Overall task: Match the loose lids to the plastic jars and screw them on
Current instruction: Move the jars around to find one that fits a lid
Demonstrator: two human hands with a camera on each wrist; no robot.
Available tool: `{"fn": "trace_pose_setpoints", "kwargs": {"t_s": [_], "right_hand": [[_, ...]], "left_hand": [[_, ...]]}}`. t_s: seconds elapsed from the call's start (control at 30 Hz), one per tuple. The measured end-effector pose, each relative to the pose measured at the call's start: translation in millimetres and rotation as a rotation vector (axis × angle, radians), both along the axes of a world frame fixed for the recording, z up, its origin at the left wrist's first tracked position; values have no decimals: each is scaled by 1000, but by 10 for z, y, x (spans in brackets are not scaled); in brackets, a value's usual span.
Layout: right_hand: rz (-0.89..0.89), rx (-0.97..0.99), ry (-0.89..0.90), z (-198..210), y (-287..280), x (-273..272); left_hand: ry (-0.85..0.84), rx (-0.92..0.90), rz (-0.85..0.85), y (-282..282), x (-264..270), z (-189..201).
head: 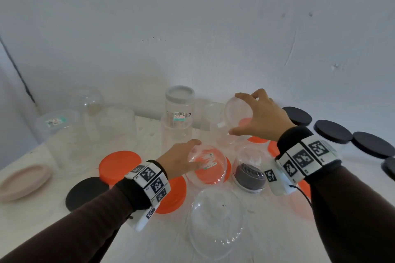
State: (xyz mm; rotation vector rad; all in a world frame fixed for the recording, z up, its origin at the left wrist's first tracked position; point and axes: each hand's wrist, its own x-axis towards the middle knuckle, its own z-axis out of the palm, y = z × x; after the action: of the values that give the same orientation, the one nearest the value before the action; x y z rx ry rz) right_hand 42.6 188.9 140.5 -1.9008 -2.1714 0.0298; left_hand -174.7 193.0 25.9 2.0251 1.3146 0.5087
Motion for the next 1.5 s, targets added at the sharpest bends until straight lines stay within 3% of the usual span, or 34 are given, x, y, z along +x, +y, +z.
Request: {"fn": "trace_pose_setpoints", "kwargs": {"t_s": [0.43,0.9,1.5], "right_hand": [[56,-128,31,-27,55,27],[165,-103,-229,-263,187,-49],[242,-109,-409,-313,216,3]], "left_hand": [[-3,-6,46,-53,8,44],[3,-1,44,-95,21,78],[24,5,42,-51,27,68]]}}
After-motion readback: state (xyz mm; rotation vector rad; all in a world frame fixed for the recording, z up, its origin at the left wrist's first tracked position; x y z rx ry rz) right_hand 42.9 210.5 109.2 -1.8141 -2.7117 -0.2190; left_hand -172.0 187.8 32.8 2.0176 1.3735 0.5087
